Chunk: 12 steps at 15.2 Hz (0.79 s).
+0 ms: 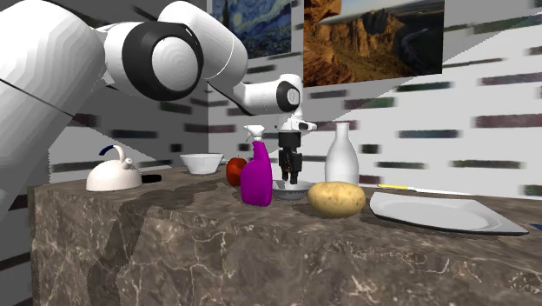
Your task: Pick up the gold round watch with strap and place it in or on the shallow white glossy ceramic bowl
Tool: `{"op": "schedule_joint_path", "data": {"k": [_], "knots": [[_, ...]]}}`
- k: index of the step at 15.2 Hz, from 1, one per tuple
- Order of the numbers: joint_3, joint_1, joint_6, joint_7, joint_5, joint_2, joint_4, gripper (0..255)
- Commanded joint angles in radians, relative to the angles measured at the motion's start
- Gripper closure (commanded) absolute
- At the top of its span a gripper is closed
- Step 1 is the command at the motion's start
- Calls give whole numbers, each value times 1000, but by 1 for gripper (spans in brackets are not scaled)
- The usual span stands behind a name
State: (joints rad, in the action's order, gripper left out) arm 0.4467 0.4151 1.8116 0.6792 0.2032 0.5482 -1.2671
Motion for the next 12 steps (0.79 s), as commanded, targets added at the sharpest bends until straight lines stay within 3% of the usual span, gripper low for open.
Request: {"op": "schedule_joint_path", "data": {"k": [1, 5, 6, 12], "knots": [[0, -1, 3, 0, 0, -1, -4, 255], [0, 0, 3, 0, 0, -1, -3, 255], [0, 0, 3, 0, 0, -1, -3, 0], [1, 3, -29, -2, -2, -3, 27, 0]]}}
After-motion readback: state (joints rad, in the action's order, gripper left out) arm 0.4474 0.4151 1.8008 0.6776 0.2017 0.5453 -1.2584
